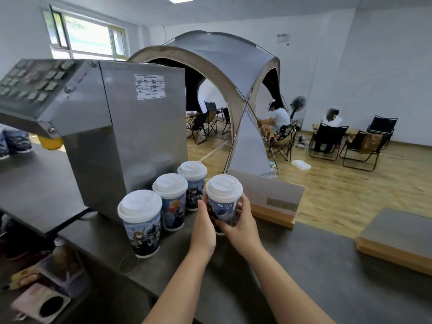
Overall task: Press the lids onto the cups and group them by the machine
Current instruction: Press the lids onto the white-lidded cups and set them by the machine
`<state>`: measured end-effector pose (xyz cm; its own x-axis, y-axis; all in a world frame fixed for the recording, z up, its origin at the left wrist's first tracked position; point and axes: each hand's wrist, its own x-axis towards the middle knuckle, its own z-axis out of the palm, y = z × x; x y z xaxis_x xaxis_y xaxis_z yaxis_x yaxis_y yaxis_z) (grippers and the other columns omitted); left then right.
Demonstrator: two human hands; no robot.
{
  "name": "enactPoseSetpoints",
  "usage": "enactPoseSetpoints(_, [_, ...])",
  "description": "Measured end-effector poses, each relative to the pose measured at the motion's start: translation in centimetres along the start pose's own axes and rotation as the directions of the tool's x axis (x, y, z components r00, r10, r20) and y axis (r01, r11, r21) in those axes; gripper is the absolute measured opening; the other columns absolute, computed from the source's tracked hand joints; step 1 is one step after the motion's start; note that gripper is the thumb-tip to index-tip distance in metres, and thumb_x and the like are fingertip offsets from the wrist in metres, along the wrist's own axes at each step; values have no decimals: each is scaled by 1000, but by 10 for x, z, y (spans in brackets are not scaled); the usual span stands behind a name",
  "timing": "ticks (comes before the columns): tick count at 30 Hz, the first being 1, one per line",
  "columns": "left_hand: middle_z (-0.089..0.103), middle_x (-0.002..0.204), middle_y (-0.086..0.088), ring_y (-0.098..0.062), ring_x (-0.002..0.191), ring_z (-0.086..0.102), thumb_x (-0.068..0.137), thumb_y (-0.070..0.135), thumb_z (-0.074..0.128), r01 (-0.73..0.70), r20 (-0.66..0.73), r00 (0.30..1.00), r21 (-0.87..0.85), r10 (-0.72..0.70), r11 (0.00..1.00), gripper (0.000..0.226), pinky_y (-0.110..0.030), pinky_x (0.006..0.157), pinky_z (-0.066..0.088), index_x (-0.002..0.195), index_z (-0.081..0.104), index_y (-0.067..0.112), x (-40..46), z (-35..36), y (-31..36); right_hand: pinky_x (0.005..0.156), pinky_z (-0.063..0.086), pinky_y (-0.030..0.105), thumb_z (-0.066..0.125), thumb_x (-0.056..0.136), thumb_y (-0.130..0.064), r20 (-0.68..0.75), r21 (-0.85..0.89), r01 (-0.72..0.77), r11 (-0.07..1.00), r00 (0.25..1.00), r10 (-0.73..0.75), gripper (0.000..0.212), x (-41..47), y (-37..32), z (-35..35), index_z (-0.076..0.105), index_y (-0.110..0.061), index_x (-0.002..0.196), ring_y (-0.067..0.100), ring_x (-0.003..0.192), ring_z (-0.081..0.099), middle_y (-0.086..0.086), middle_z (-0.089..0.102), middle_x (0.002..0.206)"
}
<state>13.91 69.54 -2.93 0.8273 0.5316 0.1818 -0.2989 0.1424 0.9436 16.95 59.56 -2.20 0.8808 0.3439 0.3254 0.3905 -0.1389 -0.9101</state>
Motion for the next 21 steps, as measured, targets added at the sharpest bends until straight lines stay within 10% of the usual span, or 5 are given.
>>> enactPoseSetpoints(9, [53,144,5,-6,132,49,85,69,27,38,43,998,22,-39,999,75,-23,99,49,146,45,29,41,-11,-24,101,45,23,81,75,-11,-72,-49,-74,996,995,70,89,33,25,24,27,-24,145,4,123,47,-9,50,134])
enactPoseSetpoints(13, [43,153,7,-5,142,34,78,78,29,38,49,998,64,-41,997,90,-41,122,23,150,38,27,43,-13,-31,103,40,20,77,78,-4,-54,-76,-72,995,996,68,84,39,28,22,32,-25,146,2,126,45,-13,48,136])
enactPoseSetpoints(21, [41,152,7,-5,142,33,89,59,23,-2,18,1000,125,0,992,71,-27,119,23,150,38,24,38,-10,-31,107,38,24,75,80,-6,-30,-53,-129,990,991,127,85,40,31,23,26,-20,147,10,133,43,-2,46,143])
